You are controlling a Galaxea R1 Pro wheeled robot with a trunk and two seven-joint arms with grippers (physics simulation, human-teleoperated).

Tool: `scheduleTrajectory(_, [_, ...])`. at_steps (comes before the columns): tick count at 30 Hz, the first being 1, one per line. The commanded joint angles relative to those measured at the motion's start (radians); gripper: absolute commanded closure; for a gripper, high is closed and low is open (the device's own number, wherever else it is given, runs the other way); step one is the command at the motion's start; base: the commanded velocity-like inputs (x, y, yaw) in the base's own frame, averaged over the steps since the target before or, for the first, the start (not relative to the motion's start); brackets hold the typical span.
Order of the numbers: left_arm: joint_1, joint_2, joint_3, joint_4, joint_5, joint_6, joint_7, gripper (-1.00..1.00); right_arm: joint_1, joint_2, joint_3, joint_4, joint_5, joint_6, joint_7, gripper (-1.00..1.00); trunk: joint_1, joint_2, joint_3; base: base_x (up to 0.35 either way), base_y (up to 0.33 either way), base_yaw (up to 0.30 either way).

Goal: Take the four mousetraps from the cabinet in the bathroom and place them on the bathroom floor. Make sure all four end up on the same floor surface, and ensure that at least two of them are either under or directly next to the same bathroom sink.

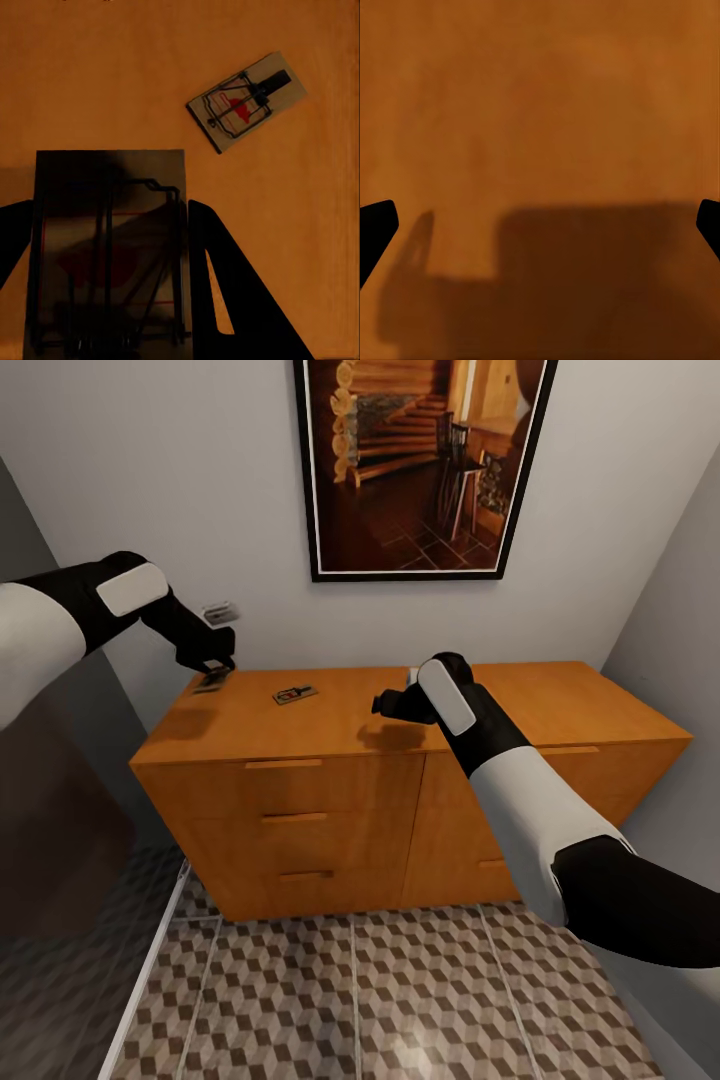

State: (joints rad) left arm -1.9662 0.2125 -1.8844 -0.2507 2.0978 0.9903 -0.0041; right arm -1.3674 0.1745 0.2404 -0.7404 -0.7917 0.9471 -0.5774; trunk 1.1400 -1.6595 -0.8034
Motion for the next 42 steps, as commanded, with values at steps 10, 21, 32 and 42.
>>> scheduleTrajectory(10, [-0.009, -0.03, 0.272, -0.032, 0.012, 0.017, -0.007, 1.0, -0.001, 0.0, 0.002, 0.008, -0.011, 0.001, -0.012, -1.0, 0.0, 0.0, -0.001, 0.0, 0.0, 0.0])
scheduleTrajectory(21, [-0.009, -0.025, 0.788, -0.256, 0.013, 0.013, -0.004, 1.0, 0.022, 0.0, 0.002, 0.007, -0.009, 0.001, -0.012, -1.0, 0.0, 0.0, -0.001, 0.0, 0.0, 0.0])
scheduleTrajectory(32, [-0.007, -0.026, 1.071, -0.452, 0.012, 0.002, -0.003, 1.0, 0.027, 0.0, 0.183, 0.0, -0.01, 0.001, -0.018, -1.0, 0.0, 0.0, -0.001, 0.137, 0.0, 0.0])
scheduleTrajectory(42, [-0.003, -0.031, 1.096, -0.509, 0.011, -0.013, -0.001, 1.0, 0.024, 0.0, 0.331, -0.168, -0.01, 0.014, -0.015, -1.0, 0.0, 0.0, -0.001, 0.056, 0.0, 0.0])
